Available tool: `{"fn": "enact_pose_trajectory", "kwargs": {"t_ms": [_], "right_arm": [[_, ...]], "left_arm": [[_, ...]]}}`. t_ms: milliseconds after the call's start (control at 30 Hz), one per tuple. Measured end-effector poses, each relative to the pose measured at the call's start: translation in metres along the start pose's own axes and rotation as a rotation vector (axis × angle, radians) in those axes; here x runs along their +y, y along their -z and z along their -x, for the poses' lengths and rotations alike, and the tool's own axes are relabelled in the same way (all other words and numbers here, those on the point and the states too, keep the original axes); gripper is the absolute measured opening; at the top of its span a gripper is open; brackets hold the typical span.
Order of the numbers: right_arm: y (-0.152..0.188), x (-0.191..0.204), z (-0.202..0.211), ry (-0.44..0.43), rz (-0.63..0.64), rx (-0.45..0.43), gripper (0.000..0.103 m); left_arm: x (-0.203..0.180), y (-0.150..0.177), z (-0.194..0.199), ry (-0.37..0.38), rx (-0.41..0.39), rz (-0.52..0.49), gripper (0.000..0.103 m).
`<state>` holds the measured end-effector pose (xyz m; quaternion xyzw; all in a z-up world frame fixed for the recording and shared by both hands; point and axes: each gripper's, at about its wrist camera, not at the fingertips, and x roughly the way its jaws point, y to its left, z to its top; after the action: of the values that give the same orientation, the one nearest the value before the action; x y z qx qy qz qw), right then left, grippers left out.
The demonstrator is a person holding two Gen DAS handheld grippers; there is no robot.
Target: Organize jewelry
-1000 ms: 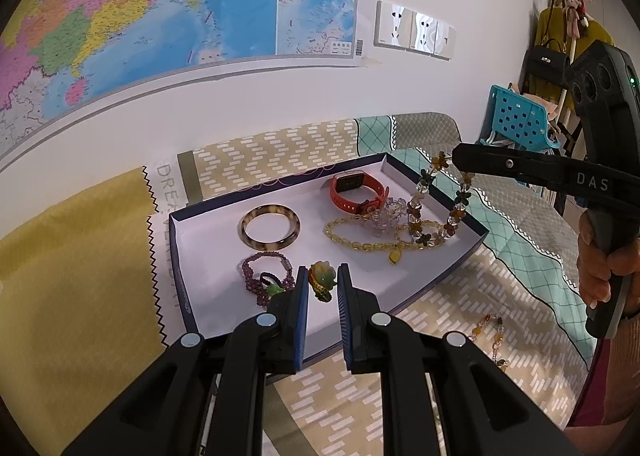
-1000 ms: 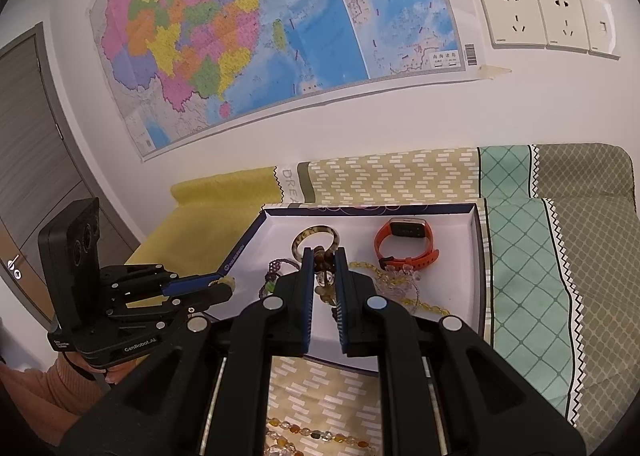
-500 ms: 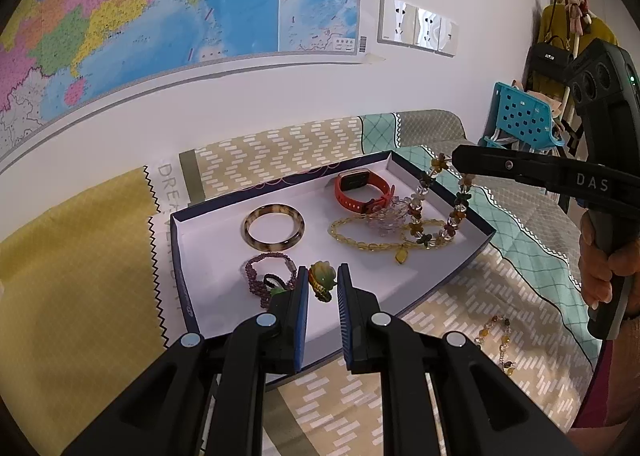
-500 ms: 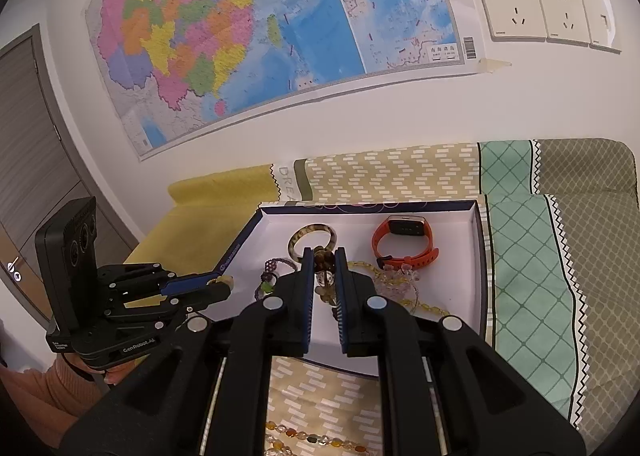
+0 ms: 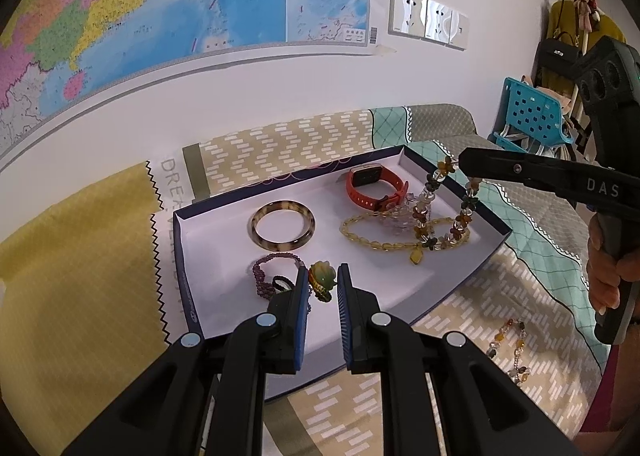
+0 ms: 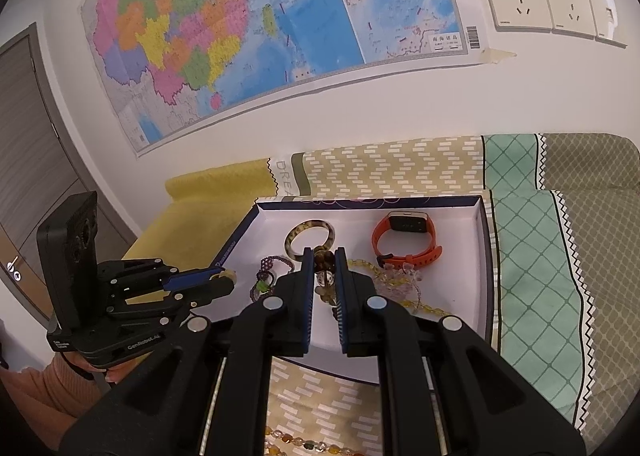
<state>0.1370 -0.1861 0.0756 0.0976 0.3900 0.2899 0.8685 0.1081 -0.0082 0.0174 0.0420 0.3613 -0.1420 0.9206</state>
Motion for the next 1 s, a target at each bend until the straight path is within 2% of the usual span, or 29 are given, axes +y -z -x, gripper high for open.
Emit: {"fn": "enact_pose_trajectory", "kwargs": {"t_ms": [1000], "right_arm": [[-0.002,-0.013,-0.026,0.009,-0.028,0.043,0.01]], "left_arm": [[0.014,-0.002,-0.024,-0.038,0.053,0.033,0.013]]}}
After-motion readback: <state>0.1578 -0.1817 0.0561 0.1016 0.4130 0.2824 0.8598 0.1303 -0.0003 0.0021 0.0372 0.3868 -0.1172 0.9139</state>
